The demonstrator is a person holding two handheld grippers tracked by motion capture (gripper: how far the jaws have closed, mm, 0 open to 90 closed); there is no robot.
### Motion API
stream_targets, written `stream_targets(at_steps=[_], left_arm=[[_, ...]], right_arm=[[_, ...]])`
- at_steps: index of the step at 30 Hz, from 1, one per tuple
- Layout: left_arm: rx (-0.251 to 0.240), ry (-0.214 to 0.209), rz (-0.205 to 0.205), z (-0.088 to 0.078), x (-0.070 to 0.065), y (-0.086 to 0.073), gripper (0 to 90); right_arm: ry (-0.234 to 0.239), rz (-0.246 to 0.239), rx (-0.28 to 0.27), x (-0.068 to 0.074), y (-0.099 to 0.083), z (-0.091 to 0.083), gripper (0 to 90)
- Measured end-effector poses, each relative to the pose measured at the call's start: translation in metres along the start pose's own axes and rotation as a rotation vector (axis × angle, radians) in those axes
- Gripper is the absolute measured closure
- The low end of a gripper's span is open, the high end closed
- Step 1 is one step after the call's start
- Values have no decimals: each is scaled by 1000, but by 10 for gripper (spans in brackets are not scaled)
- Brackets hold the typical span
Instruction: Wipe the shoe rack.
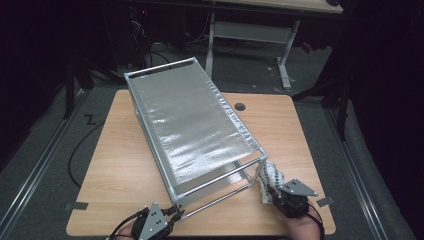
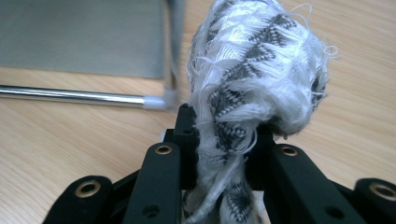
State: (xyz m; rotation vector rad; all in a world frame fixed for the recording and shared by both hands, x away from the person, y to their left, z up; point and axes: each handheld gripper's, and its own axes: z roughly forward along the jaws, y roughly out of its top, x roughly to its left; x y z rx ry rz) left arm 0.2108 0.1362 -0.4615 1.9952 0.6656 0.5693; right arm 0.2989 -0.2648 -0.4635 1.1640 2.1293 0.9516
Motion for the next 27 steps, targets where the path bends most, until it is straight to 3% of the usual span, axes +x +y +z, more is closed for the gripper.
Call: stream_targets(at_steps=[8, 16, 21, 24, 27], left_arm=[[-10, -57, 28, 18, -5, 10, 787], [-14, -85, 40, 27, -8, 15, 787], [-16, -93, 40, 31, -10, 17, 788], [-16, -96, 42, 31, -10, 17, 788], [-16, -98, 42, 32, -10, 17, 788]], right_arm=[[-63, 103, 29, -29, -26, -18, 731], [-64, 122, 124, -37, -49, -12, 730], [-62, 128, 136, -36, -53, -10, 715], [-73, 90, 132, -35, -52, -9, 668], [-76, 112, 136, -33, -50, -11, 594]])
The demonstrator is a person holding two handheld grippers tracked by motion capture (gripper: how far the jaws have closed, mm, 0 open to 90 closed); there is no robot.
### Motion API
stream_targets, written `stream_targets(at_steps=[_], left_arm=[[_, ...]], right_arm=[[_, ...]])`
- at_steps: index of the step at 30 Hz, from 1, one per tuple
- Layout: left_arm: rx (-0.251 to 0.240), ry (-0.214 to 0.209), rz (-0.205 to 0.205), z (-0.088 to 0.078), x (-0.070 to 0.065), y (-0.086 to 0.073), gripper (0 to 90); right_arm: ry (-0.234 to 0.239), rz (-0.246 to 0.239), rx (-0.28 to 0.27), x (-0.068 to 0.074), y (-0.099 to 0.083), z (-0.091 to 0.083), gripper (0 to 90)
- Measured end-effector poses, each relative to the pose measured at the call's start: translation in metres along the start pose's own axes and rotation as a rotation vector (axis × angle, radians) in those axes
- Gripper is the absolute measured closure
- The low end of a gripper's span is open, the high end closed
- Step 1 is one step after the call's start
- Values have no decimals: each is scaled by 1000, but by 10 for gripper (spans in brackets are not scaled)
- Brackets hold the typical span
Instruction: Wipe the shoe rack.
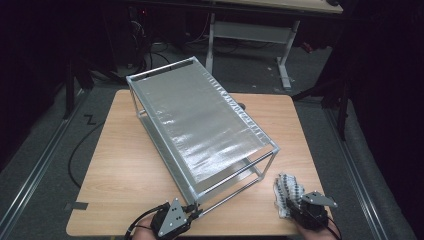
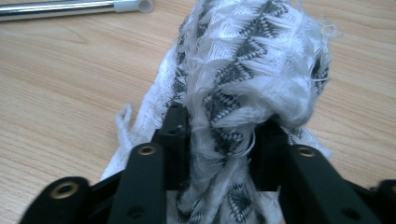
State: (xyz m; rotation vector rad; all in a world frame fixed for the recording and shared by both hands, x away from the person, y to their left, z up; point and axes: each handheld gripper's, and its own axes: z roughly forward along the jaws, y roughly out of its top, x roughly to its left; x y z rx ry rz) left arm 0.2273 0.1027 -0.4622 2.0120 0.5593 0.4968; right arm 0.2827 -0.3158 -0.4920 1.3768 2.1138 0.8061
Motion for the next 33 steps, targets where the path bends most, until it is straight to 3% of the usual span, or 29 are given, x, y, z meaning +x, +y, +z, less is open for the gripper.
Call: stream_targets(at_steps=[11, 15, 18, 19, 24, 26, 27, 33], left_arm=[[0, -10, 0, 3, 1, 2, 788], [1, -15, 1, 6, 2, 3, 789], [-1, -16, 0, 7, 1, 4, 789], [0, -16, 0, 7, 1, 4, 790], [0, -13, -4, 7, 1, 3, 790], [-1, -12, -9, 6, 1, 3, 790], [-1, -9, -12, 4, 1, 2, 790], [5, 11, -26, -8, -1, -4, 791]], right_arm=[[-36, 60, -19, -9, -4, -14, 443], [-55, 95, -61, -13, -6, -23, 401], [-63, 95, -94, -13, -4, -29, 398], [-69, 93, -132, -12, 0, -35, 394], [-72, 78, -196, -7, 8, -46, 386], [-59, 71, -223, -2, 14, -49, 399], [-51, 54, -255, 4, 20, -52, 447], [-8, 13, -292, 26, 41, -45, 521]])
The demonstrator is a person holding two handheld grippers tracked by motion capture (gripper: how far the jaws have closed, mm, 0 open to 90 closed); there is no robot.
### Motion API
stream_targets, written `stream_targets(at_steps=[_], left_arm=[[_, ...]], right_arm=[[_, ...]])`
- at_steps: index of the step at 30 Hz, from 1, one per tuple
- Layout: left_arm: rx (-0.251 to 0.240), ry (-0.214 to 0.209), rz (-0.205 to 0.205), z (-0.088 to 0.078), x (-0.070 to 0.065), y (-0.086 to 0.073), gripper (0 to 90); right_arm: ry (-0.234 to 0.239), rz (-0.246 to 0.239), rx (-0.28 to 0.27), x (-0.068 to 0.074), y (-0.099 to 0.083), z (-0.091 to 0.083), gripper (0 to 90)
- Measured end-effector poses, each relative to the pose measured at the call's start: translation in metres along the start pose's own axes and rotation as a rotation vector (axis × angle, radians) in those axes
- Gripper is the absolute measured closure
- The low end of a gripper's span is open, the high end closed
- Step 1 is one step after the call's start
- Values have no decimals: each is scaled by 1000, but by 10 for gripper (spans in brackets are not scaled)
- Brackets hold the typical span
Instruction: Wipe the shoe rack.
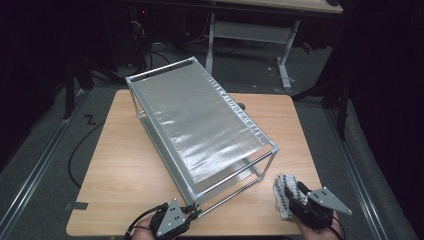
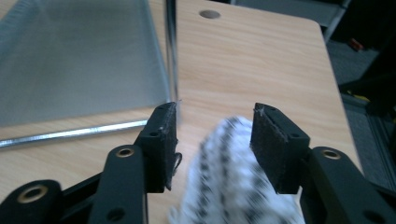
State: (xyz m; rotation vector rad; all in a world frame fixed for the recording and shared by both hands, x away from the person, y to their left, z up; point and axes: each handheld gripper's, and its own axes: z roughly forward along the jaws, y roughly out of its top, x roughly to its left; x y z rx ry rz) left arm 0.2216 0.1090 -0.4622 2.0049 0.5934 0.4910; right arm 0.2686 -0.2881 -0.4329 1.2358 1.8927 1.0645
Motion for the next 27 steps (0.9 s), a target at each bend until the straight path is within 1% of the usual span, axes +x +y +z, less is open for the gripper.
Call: stream_targets(at_steps=[2, 3, 4, 5, 7, 8, 9, 10, 11, 12, 13, 15, 16, 18, 19, 20, 21, 23, 24, 27], left_arm=[[4, 11, -3, -6, -1, -3, 790], [4, 11, -3, -6, -1, -3, 790], [4, 23, -9, -11, -1, -6, 790], [5, 28, -15, -14, -1, -7, 790], [4, 39, -24, -19, -1, -10, 790], [8, 45, -26, -21, -1, -11, 790], [8, 45, -26, -21, -1, -11, 790], [9, 55, -32, -26, -1, -14, 790], [11, 64, -37, -29, -1, -15, 790], [12, 72, -40, -32, -1, -17, 790], [13, 78, -43, -34, -1, -18, 790], [15, 88, -51, -39, -1, -20, 790], [16, 95, -55, -41, -1, -21, 790], [19, 103, -62, -44, 0, -23, 791], [19, 103, -62, -44, 0, -23, 791], [18, 105, -65, -45, -1, -24, 791], [21, 109, -69, -47, -3, -24, 791], [21, 111, -75, -47, -5, -24, 794], [21, 107, -68, -45, -9, -22, 794], [21, 94, -60, -39, -16, -18, 792]], right_arm=[[22, -9, 3, 7, 5, 9, 534], [22, -9, 3, 7, 5, 9, 534], [36, -10, 5, 13, 9, 18, 552], [49, -11, 2, 17, 11, 23, 563], [59, -24, 1, 23, 14, 30, 592], [76, -29, 0, 27, 16, 36, 601], [76, -29, 0, 27, 16, 36, 601], [97, -50, 8, 34, 19, 45, 617], [105, -58, 9, 36, 21, 49, 627], [125, -63, 8, 40, 23, 53, 651], [134, -72, 5, 42, 25, 55, 670], [142, -84, 2, 47, 27, 59, 745], [155, -92, 3, 50, 29, 60, 786], [170, -118, 6, 54, 31, 63, 800], [170, -118, 6, 54, 31, 63, 800], [180, -121, 8, 55, 33, 64, 803], [194, -117, 11, 56, 35, 69, 804], [197, -115, 18, 58, 38, 76, 803], [197, -106, 20, 58, 39, 80, 804], [193, -80, 18, 56, 44, 91, 801]])
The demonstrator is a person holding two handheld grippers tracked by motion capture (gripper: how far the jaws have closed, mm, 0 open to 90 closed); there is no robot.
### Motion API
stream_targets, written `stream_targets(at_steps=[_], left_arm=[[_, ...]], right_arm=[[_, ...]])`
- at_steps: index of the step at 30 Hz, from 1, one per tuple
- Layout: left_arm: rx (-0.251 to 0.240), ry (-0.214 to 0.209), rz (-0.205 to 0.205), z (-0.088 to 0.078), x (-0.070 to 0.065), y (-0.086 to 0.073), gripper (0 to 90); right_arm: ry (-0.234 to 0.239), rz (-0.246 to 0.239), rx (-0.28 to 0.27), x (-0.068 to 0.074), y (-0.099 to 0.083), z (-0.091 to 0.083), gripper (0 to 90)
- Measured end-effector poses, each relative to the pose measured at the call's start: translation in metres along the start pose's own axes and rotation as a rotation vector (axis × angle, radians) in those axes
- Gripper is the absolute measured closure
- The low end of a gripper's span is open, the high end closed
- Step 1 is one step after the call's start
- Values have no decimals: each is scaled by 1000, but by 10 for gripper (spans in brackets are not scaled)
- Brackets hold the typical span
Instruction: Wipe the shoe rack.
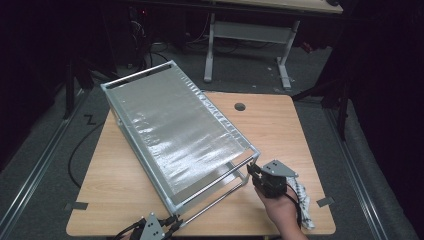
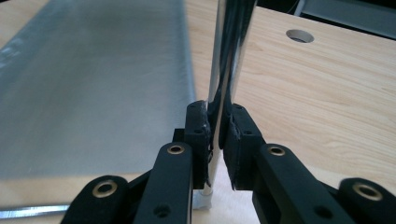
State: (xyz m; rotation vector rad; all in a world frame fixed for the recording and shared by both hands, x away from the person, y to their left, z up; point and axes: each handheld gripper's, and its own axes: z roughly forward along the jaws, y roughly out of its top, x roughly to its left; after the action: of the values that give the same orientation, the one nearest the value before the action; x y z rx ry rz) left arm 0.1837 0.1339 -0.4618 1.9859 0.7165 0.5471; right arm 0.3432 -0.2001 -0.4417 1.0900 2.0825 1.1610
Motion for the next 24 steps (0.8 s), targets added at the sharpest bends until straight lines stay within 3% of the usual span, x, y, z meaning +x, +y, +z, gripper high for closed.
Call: stream_targets(at_steps=[3, 7, 9, 14, 24], left_arm=[[2, -8, -3, 8, -3, 5, 794], [3, -18, -8, 26, -5, 16, 795], [-7, -23, -24, 38, -5, 21, 797], [-25, -33, -12, 77, -10, 41, 797], [-62, -30, -31, 142, -28, 74, 798]], right_arm=[[-37, 14, 5, -3, 1, 0, 740], [-64, 36, -25, -13, -7, -17, 696], [-72, 53, -35, -18, -11, -27, 689], [-99, 74, -48, -27, -20, -49, 671], [-112, 65, -36, -20, -34, -72, 616]])
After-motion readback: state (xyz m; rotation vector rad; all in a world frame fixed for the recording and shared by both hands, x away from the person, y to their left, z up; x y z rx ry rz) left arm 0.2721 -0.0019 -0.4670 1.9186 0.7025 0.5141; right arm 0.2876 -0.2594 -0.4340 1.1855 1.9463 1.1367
